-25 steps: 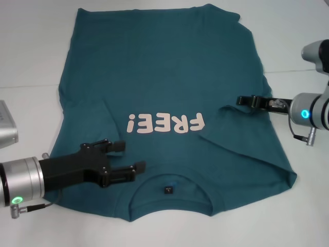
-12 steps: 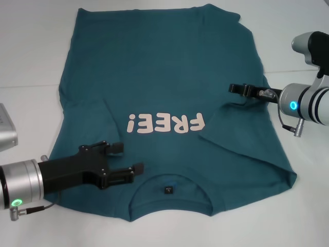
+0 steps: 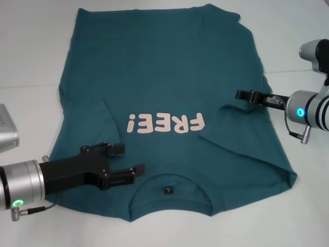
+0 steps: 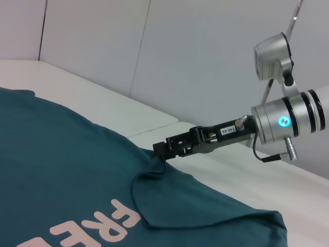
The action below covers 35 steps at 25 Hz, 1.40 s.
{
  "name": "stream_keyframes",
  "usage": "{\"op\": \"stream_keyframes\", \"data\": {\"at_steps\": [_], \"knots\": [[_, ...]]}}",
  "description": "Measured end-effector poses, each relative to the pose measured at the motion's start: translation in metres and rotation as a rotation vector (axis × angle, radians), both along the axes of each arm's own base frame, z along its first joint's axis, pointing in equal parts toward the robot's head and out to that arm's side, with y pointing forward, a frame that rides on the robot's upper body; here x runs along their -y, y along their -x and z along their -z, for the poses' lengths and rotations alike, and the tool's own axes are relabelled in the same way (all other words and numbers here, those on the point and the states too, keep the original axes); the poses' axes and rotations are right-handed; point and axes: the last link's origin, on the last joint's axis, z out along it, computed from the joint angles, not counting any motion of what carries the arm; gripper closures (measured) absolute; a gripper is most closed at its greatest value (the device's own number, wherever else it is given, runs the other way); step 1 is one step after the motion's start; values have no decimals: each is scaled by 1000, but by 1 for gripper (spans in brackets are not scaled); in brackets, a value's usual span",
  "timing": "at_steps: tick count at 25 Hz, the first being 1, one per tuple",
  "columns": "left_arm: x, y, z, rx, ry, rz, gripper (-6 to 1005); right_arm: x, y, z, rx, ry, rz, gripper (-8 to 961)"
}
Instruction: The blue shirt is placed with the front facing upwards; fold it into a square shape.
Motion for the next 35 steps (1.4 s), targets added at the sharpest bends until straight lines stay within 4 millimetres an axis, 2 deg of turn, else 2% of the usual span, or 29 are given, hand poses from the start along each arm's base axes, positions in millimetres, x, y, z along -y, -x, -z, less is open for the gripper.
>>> {"op": "stream_keyframes", "data": {"at_steps": [9,18,35], "knots": [[0,0,0,-1,0,1,130,8,-10,2,-3,5,24,312],[-1,-1,0,-1,-1,3,131,11,-11,8,-12,22,35,310],[0,1,0,-1,-1,-3,129,-2,11,16,-6,27,0,309]]}}
